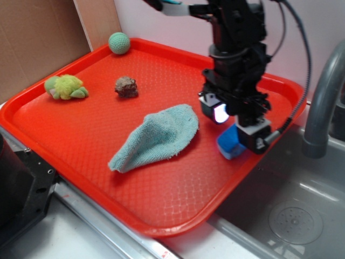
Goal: Grab the blue sponge.
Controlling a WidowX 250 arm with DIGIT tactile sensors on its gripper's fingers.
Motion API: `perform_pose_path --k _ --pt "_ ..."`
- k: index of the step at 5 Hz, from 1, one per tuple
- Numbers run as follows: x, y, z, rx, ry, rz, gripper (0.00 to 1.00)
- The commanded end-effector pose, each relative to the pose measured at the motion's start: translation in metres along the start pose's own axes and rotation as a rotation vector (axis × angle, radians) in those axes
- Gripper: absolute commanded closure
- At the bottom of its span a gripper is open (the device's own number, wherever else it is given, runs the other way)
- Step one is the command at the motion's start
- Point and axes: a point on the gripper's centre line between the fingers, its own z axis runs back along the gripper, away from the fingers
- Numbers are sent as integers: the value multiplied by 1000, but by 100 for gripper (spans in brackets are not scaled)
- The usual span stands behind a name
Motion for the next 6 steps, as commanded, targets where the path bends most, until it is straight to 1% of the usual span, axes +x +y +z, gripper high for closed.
perform_pose_path --k 1,2,3,4,5,6 --pt "1 22 -3 -32 56 27 0" --pt "6 19 -8 4 123 2 100" --pt "-2 11 8 73 91 -34 100" --pt "-13 13 57 175 6 -32 100" --pt "-64 13 106 215 -104 50 100" --pt "-109 31 154 208 -179 170 100"
